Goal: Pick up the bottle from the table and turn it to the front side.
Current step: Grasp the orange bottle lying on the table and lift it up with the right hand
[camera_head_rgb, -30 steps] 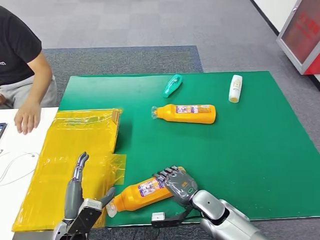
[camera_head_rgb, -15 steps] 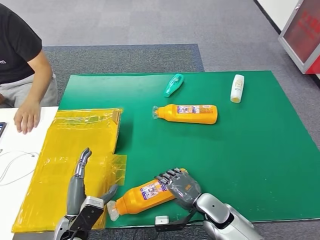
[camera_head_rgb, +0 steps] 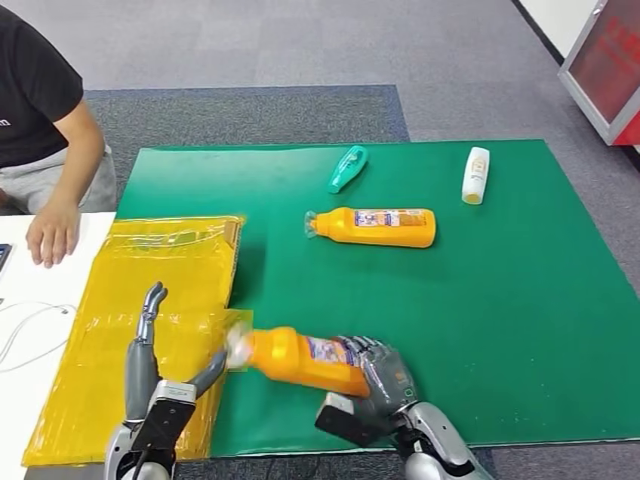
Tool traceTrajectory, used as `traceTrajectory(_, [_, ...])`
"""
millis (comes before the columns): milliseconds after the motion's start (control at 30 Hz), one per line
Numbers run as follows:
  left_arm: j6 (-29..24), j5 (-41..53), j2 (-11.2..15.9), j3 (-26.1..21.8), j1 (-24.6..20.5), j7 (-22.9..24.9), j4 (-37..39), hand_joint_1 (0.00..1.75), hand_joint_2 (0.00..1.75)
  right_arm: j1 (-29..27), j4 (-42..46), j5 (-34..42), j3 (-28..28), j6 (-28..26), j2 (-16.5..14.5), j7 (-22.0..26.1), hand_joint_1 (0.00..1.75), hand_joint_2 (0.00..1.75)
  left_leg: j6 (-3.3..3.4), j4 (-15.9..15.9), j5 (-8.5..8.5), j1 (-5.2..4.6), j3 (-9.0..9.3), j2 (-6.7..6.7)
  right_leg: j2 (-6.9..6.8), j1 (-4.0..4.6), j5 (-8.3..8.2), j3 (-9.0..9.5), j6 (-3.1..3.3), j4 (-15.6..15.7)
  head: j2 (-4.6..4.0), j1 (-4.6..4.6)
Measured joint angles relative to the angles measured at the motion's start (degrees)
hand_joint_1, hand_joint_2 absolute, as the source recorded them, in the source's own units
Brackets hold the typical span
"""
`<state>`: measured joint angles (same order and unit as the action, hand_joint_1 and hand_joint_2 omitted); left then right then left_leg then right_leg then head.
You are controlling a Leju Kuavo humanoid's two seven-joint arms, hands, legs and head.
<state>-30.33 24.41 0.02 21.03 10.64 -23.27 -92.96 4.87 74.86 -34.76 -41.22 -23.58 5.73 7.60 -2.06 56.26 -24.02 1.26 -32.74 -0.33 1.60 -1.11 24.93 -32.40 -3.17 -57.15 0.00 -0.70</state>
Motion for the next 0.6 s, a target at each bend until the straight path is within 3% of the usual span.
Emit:
traceTrajectory(167, [-0.19,-0.83,-0.26,-0.15,0.09,-0.37,0.00,0.00,1.75,-0.61,6.38,2.87,0.73,-0.01,-2.49,-23.65,1.75,1.75,0.00,0.00,0.14,0.00,-0.26,-0.03,-0.02,-0.01,-0.04,-0.23,-0.02,-0.01,0.00,0.00])
traceTrajectory(333, [-0.42,-1.74,-0.27,-0.18,-0.06,-1.16,0.00,0.00,1.75,-0.10,9.82,6.39,0.98,-0.62,-3.78,-37.01,1.75,1.75,0.00,0.00,0.14,0.00,-0.28,-0.05,-0.03,-0.01,-0.04,-0.24,-0.02,-0.01,0.00,0.01])
traceTrajectory(433, [-0.66,-2.04,-0.27,-0.18,-0.36,-1.52,0.00,0.00,1.75,0.17,10.84,7.46,0.97,-1.14,-4.26,-41.35,1.75,1.75,0.00,0.00,0.14,0.00,-0.33,-0.07,-0.06,-0.01,-0.04,-0.27,-0.02,-0.01,0.00,0.01])
traceTrajectory(600, [-0.96,-2.12,-0.26,-0.17,-0.60,-1.57,0.00,0.00,1.75,0.14,10.99,7.87,0.92,-2.16,-4.56,-41.37,1.75,1.75,0.00,0.00,0.15,0.00,-0.41,-0.07,-0.07,-0.01,-0.04,-0.34,-0.02,-0.02,0.00,0.01])
